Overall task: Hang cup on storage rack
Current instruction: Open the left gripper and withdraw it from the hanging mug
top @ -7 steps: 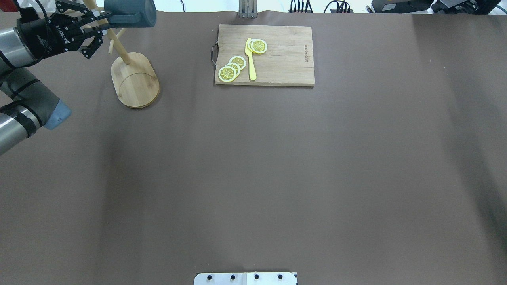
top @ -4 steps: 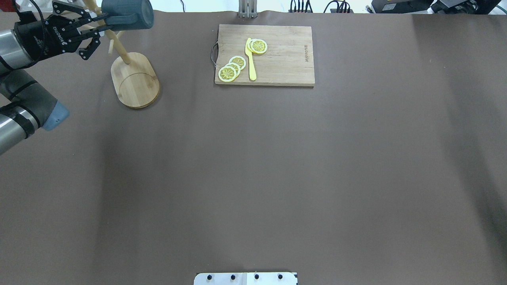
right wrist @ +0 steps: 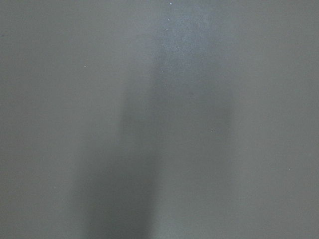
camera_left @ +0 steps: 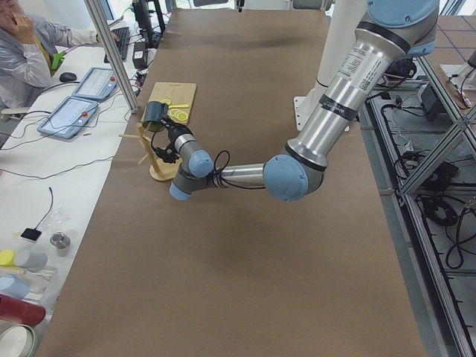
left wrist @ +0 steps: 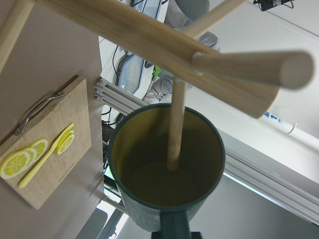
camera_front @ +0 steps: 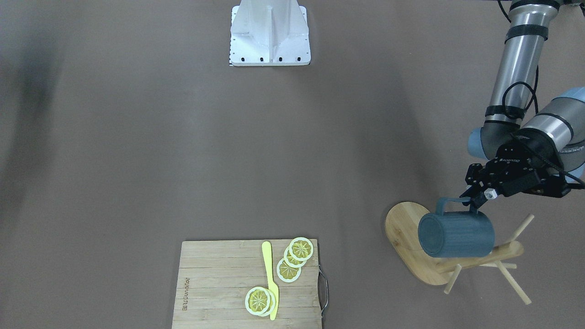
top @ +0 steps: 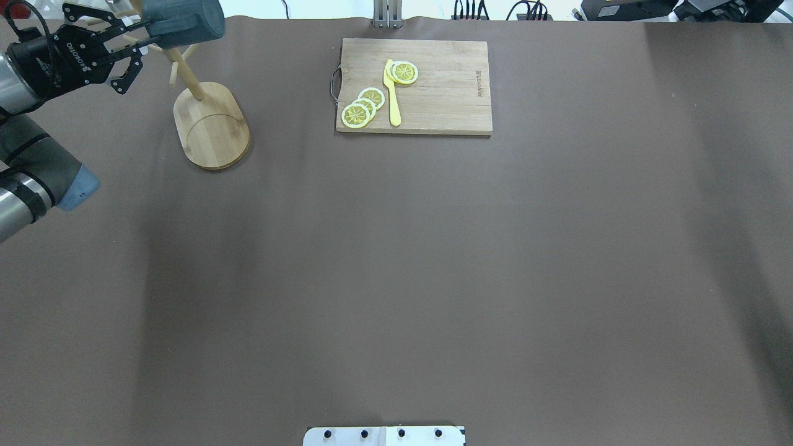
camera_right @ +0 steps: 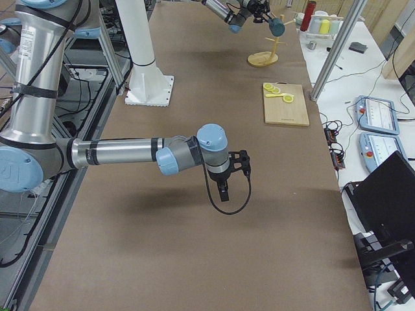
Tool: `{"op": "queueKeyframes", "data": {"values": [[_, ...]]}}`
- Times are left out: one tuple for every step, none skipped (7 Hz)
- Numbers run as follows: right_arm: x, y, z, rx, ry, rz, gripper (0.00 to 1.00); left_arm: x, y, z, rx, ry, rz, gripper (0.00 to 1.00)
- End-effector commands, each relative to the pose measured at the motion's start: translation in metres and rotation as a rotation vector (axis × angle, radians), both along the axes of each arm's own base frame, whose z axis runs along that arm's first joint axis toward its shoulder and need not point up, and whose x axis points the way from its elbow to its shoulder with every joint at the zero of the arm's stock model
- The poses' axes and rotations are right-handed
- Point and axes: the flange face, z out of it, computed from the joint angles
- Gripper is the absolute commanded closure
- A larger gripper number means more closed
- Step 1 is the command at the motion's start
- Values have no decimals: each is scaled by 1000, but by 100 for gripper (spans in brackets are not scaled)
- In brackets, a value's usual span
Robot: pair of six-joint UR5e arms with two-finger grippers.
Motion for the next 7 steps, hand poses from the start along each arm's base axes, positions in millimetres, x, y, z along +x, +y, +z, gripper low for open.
{"op": "queueKeyframes", "data": {"values": [[0,0,-1,1,-2,0,0,0,1,8,-22,5,1,100],[0,0,-2,4,-1,2,0,0,1,11,-31,4,3,100],[0,0,-5,7,-1,2,0,1,1,13,-35,2,4,100],[0,0,-8,10,-4,3,0,3,2,13,-33,1,-7,100],[0,1,-11,7,-6,10,0,7,5,16,-35,-3,-1,95],[0,1,-12,8,-6,10,0,7,5,16,-36,-3,-2,89],[0,0,-13,11,-7,10,0,7,4,17,-38,-3,-1,79]]}}
